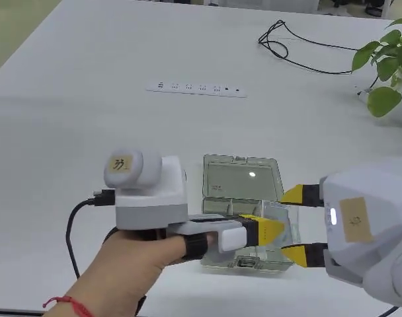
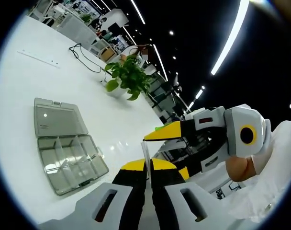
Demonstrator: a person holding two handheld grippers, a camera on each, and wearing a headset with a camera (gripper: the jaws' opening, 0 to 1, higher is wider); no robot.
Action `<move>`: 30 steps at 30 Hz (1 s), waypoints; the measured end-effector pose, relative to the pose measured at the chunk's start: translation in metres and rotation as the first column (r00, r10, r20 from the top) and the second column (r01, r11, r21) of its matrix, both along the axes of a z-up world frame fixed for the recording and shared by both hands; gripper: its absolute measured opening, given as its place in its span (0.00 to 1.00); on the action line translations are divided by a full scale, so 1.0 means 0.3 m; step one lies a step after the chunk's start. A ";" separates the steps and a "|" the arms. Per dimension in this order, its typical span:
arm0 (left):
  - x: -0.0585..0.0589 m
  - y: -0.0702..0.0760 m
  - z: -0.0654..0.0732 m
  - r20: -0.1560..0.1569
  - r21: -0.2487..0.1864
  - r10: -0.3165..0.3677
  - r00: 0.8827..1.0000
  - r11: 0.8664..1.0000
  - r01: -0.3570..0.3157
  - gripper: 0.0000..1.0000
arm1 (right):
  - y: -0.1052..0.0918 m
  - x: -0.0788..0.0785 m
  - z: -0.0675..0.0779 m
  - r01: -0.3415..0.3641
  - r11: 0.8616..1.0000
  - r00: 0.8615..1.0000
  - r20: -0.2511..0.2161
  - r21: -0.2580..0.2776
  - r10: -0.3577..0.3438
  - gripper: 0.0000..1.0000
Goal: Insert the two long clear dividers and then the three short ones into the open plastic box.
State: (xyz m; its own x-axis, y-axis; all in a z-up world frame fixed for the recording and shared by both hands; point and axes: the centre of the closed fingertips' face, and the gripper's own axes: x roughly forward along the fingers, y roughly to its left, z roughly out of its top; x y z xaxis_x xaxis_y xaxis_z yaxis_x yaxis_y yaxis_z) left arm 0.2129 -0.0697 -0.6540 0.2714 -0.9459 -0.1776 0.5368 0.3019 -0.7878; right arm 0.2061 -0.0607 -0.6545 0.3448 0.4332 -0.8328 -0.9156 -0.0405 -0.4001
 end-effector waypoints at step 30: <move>-0.015 0.030 0.008 0.221 0.056 -0.045 0.974 0.998 0.033 0.00 | -0.006 0.063 0.116 0.128 0.950 0.976 -0.205 0.286 -0.070 0.34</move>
State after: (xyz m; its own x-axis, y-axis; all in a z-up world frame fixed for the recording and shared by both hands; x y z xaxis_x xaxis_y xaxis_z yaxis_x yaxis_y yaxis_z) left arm 0.2084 -0.0608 -0.6515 0.2727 -0.9477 -0.1658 0.7087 0.3144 -0.6316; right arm 0.2249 -0.0624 -0.6198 0.2464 0.6417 -0.7263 -0.9690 0.1478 -0.1982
